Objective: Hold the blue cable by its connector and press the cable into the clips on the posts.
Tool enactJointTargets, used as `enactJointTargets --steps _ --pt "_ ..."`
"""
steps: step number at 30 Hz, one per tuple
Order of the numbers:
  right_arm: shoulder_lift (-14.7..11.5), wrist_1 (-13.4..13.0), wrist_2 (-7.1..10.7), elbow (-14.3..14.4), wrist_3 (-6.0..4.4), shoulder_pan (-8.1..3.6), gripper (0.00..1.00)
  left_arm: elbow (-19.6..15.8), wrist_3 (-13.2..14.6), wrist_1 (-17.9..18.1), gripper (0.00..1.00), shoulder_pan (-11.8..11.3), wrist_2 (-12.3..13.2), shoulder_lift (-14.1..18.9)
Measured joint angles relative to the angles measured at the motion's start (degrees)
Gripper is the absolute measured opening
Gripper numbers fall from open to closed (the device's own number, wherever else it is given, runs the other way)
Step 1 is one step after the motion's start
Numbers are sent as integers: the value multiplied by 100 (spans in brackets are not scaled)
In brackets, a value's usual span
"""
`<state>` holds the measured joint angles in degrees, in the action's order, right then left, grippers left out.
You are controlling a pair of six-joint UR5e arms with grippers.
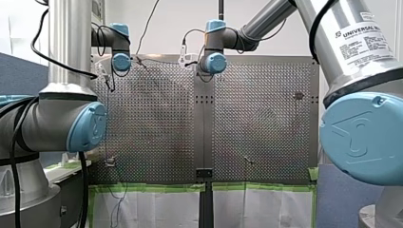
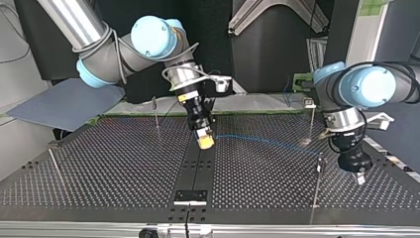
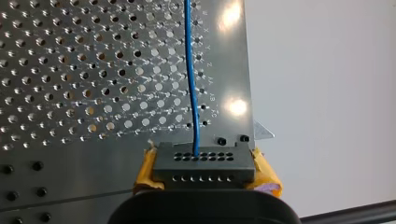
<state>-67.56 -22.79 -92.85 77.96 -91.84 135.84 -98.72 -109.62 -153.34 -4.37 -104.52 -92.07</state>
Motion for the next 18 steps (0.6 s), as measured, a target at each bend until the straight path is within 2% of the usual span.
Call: enactJointTargets --steps 8,18 --pt "20 -12 21 -53 3 -121 0 133 -16 -47 1 -126 241 -136" --pt "237 -43 76 -184 18 -217 0 292 -97 -39 1 -313 659 -411"
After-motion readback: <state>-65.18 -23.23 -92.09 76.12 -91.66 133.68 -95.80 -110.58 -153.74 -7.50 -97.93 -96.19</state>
